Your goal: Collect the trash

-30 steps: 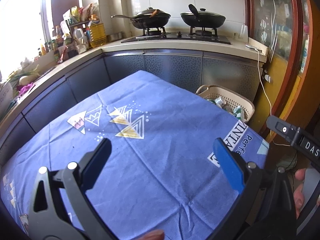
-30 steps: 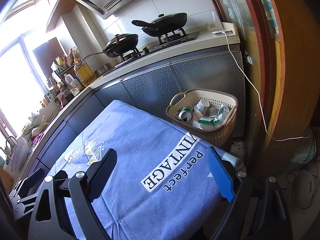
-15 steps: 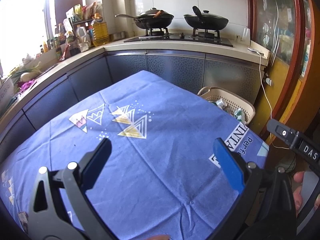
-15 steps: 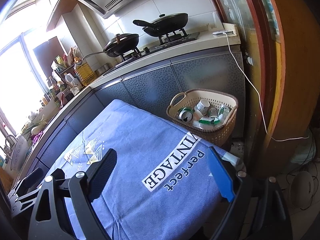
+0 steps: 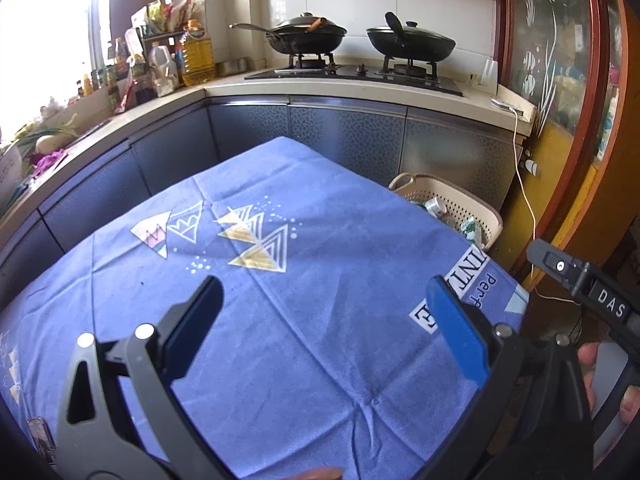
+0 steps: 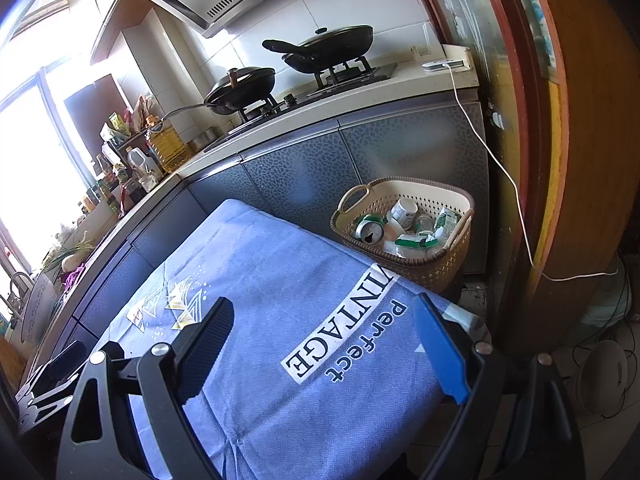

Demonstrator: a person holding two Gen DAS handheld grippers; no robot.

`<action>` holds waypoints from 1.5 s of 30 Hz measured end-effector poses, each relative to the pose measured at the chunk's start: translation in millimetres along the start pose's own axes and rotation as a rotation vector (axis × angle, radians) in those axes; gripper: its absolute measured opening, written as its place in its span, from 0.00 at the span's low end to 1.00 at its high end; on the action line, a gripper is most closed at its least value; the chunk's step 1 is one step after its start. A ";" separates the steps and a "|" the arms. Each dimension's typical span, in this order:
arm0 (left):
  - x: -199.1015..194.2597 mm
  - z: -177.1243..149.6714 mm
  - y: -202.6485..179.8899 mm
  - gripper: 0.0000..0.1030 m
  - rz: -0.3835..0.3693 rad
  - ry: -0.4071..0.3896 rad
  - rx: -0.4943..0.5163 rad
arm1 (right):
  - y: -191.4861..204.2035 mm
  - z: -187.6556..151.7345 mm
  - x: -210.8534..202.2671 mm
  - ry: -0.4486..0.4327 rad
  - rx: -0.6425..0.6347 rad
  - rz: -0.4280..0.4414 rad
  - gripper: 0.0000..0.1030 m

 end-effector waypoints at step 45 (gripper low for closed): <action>6.7 -3.1 9.4 0.94 0.073 0.017 -0.044 | 4.7 3.0 -19.1 -0.020 -0.034 -0.019 0.86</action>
Point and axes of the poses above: each gripper's, at about its wrist camera, not at the fingertips, and x roughly the way its jaws point, y to its left, z to its top, the point moved 7 cm from there along x, roughly the way its jaws point, and after that the axes turned 15 degrees about y, right-handed, at the moved point
